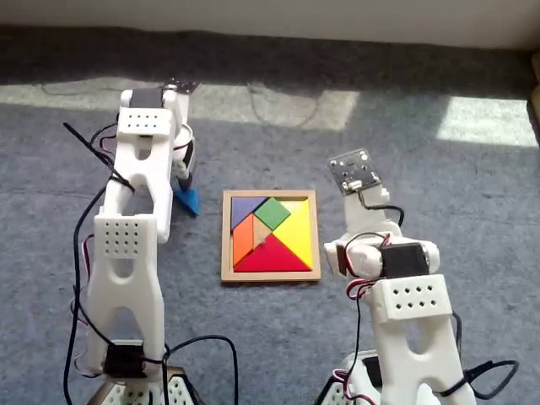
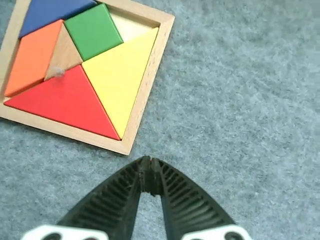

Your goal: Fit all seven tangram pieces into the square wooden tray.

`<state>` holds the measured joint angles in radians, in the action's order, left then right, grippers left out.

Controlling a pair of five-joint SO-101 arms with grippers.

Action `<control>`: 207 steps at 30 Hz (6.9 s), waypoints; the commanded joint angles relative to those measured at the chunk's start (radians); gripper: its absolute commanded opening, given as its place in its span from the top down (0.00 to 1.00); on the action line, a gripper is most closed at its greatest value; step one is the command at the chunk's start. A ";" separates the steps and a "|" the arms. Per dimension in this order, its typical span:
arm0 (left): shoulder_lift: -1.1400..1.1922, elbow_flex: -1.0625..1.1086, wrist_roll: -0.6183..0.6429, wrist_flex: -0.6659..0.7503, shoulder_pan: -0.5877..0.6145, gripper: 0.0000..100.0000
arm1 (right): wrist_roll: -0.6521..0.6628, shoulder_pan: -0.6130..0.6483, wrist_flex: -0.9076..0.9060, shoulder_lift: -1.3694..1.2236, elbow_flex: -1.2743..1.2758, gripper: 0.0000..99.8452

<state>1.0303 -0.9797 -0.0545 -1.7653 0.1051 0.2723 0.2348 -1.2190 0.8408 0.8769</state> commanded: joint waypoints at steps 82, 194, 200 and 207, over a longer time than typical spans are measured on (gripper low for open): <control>-0.650 1.038 0.617 0.566 0.013 0.86 | -0.040 -0.117 0.243 0.030 0.216 0.99; -0.466 0.510 -0.454 0.529 -0.509 0.75 | -0.123 -0.325 0.389 0.021 0.217 0.99; -0.340 0.503 -0.400 0.569 -0.501 0.75 | -0.121 -0.325 0.389 0.021 0.217 0.99; -0.361 0.501 -0.400 0.532 -0.446 0.75 | -0.121 -0.325 0.389 0.021 0.217 0.99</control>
<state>0.7112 -0.4672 -0.4626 -1.2098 -0.3690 0.1573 -0.0844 -0.8493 0.8408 1.1009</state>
